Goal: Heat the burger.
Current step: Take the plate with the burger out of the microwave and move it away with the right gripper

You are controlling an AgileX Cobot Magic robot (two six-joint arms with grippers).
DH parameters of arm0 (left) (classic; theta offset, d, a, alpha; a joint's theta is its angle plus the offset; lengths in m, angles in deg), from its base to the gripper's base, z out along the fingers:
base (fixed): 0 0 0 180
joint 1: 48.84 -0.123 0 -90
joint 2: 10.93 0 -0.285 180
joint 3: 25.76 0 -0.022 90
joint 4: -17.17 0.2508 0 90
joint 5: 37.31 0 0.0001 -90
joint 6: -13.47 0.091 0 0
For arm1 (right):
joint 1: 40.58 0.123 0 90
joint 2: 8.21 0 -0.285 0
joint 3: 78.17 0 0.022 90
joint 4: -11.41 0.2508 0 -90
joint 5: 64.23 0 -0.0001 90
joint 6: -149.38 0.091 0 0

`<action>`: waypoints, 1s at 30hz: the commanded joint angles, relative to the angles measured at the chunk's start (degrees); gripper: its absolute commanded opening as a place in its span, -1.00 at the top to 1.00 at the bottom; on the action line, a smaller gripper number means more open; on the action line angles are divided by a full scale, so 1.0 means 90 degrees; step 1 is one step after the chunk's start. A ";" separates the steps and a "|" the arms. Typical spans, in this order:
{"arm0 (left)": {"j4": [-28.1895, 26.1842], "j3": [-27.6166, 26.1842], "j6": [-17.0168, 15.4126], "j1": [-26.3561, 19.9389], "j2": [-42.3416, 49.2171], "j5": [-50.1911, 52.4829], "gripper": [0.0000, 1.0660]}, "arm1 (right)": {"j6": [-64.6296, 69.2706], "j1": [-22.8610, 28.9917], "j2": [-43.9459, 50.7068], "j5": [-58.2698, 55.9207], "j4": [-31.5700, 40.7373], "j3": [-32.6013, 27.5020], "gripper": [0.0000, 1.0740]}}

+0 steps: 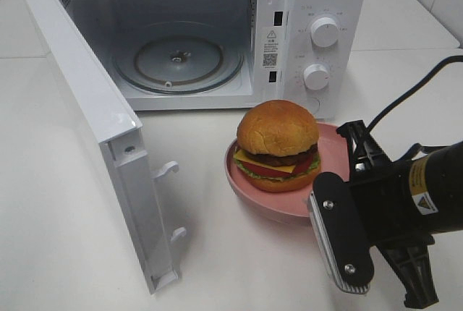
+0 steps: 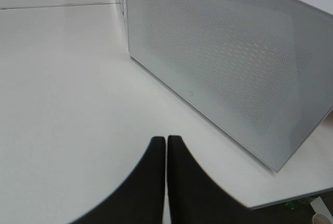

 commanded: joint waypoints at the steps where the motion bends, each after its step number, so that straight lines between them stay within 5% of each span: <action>1: -0.0006 0.0025 -0.0013 0.0000 0.0038 0.0076 1.00 | 0.0732 -0.0038 0.0331 0.0102 -0.0076 -0.0045 1.00; 11: -0.0006 0.0025 -0.0013 0.0000 0.0038 0.0076 1.00 | 0.2311 -0.0038 0.0369 -0.0707 -0.0567 -0.0210 1.00; 16: -0.0006 0.0025 -0.0013 0.0000 0.0038 0.0076 1.00 | 0.5201 -0.0038 0.0369 -0.1655 -0.2114 -0.0210 1.00; 21: -0.0006 0.0025 -0.0013 0.0000 0.0038 0.0076 1.00 | 0.6678 -0.0038 0.0369 -0.1967 -0.2667 -0.0210 1.00; 30: -0.0006 0.0025 -0.0013 0.0000 0.0038 0.0076 1.00 | 0.7716 -0.0331 0.0248 -0.1853 -0.3062 -0.0210 1.00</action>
